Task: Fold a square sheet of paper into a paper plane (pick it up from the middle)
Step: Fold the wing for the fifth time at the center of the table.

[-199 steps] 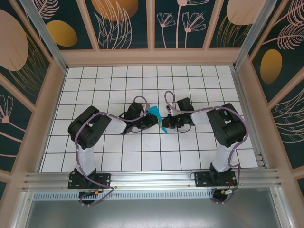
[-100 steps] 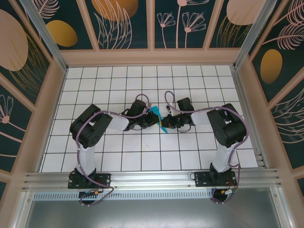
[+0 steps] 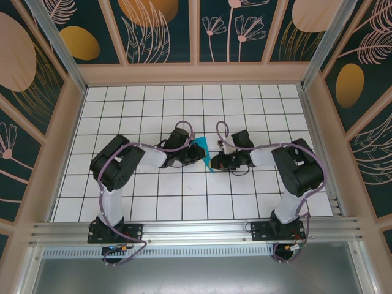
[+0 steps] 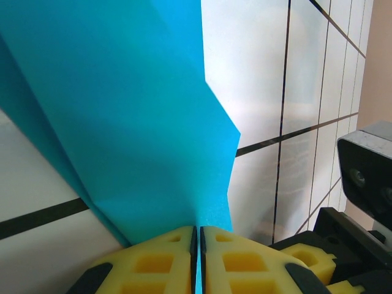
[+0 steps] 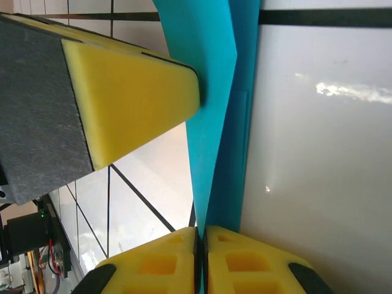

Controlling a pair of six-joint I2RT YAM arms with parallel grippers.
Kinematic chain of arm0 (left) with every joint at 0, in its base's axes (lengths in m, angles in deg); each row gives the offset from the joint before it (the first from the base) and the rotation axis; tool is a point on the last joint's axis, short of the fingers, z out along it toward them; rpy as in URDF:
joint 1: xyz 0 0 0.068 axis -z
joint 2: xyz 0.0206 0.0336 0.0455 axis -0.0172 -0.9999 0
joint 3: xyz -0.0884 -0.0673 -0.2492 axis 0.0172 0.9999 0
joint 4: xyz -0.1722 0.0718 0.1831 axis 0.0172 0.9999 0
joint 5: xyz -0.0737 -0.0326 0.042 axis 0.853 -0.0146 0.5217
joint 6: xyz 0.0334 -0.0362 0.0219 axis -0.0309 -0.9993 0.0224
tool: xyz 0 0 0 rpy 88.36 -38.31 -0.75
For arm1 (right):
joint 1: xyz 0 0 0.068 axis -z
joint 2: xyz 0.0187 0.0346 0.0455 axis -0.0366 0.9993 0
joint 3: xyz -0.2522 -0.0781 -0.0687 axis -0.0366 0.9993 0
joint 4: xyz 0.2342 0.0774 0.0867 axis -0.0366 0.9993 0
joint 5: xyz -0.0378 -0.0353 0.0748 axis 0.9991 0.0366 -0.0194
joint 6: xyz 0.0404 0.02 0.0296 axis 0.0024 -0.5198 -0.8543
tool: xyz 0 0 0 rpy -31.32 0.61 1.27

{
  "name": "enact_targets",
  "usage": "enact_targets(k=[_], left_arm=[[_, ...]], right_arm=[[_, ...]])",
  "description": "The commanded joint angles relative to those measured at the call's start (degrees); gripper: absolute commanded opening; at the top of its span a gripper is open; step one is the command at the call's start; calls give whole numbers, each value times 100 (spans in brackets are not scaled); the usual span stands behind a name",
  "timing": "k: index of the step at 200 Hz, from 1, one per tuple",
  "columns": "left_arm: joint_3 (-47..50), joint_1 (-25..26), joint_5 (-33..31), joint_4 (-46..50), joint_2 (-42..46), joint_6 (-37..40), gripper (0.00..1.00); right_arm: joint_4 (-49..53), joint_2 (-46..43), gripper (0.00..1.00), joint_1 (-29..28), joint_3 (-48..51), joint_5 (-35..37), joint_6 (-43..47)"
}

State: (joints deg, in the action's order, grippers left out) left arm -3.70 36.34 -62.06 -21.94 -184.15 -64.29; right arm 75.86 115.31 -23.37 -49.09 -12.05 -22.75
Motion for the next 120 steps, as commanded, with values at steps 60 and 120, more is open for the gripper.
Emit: enact_targets(k=[60, 120], left_arm=[[178, 17, -55, 50, -63, 117, 17], [311, 55, 352, -539, 168, -5, 22]], right_arm=[[331, 189, 7, -65, 29, 231, 192], [707, 471, 9, -346, -212, 972, 288]])
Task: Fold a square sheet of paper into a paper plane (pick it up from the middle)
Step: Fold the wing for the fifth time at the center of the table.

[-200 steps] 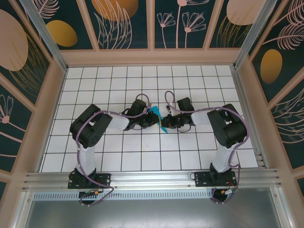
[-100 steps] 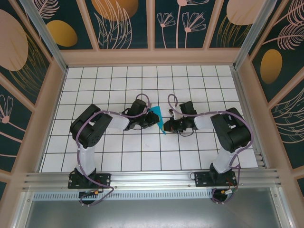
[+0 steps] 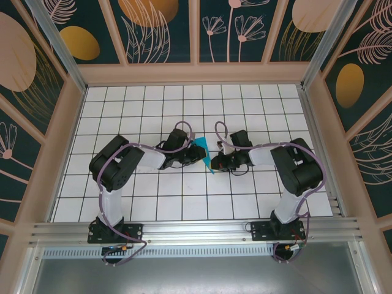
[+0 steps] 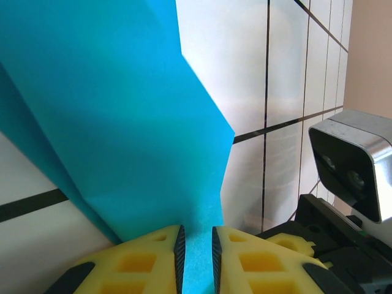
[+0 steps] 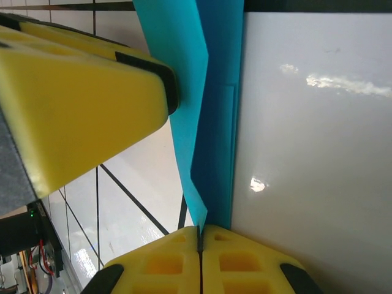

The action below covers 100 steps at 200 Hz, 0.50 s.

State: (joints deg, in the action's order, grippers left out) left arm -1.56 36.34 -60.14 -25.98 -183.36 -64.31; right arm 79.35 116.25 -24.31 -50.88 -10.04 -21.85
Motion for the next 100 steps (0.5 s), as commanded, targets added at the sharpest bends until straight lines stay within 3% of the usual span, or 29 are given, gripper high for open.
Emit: enact_targets(k=[1, 42, 100], left_arm=[[97, 56, 156, -139, 88, -3, 22], [97, 82, 241, -356, 7, -67, 22], [-25, 100, 39, 16, -145, 12, 20]], right_arm=[[364, 386, 9, -255, -40, 791, 203], [644, 522, 9, -461, -99, 1576, 226], [656, 339, 9, -461, -118, 1553, 199]])
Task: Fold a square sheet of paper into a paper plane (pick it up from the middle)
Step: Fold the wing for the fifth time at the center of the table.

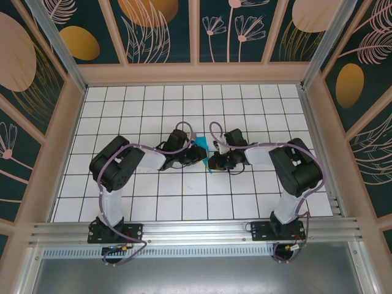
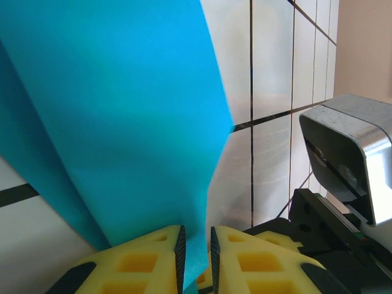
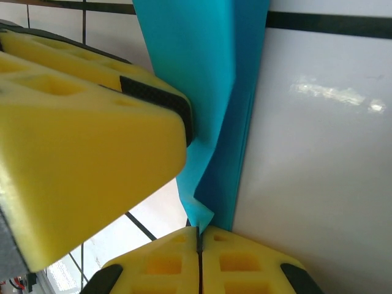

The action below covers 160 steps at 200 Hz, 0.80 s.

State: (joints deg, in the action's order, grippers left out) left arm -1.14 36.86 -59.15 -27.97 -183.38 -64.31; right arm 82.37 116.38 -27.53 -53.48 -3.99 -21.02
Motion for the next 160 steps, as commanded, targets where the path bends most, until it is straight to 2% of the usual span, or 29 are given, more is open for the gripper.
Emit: enact_targets(k=[1, 42, 79, 132, 160], left_arm=[[-76, 48, -64, 232, -150, 18, 20], [-217, 45, -567, 973, -262, 72, 16], [-159, 47, -693, 1103, -339, 33, 15], [-147, 48, -703, 1093, -356, 21, 15], [-138, 47, -702, 1093, -369, 4, 15]], right_arm=[[353, 319, 9, -140, 142, 942, 116], [69, -144, 15, -2, 377, 337, -198], [-147, -569, 17, 11, 604, -82, -463], [-93, -477, 10, -25, 740, 29, -469], [89, -238, 9, -139, 651, 322, -344]])
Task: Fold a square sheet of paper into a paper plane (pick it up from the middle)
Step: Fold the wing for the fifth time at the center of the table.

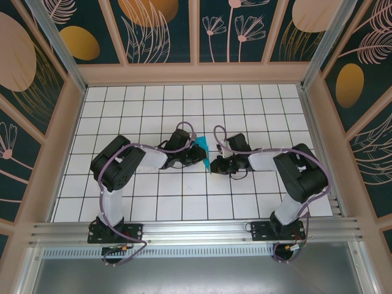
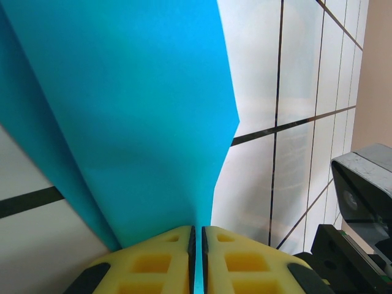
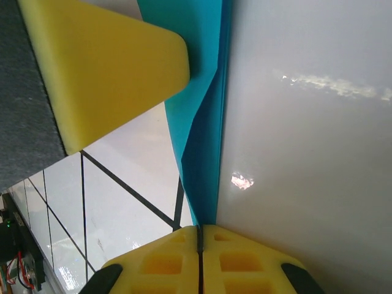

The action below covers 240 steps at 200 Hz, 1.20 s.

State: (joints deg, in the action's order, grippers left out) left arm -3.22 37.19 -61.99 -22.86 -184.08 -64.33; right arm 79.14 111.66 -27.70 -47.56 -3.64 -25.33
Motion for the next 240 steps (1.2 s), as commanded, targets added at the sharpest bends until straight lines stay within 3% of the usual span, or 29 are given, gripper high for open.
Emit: enact_targets(k=[1, 23, 65, 95, 162, 240], left_arm=[[66, 14, -418, 581, -294, 3, 15], [71, 15, -426, 596, -289, -1, 15], [91, 15, -444, 592, -280, -10, 15], [68, 18, -457, 605, -266, -18, 14], [53, 15, -457, 615, -298, -38, 14], [-65, 15, -567, 782, -378, -106, 14]], right_arm=[[420, 241, 9, -122, 55, 308, 92], [602, 231, 12, -122, -71, 574, 124], [618, -595, 20, -122, -315, 873, 19], [538, -523, 16, -122, -481, 812, 36], [305, 77, 9, -263, -722, -50, 330], [682, 309, 8, -263, -692, 522, 440]])
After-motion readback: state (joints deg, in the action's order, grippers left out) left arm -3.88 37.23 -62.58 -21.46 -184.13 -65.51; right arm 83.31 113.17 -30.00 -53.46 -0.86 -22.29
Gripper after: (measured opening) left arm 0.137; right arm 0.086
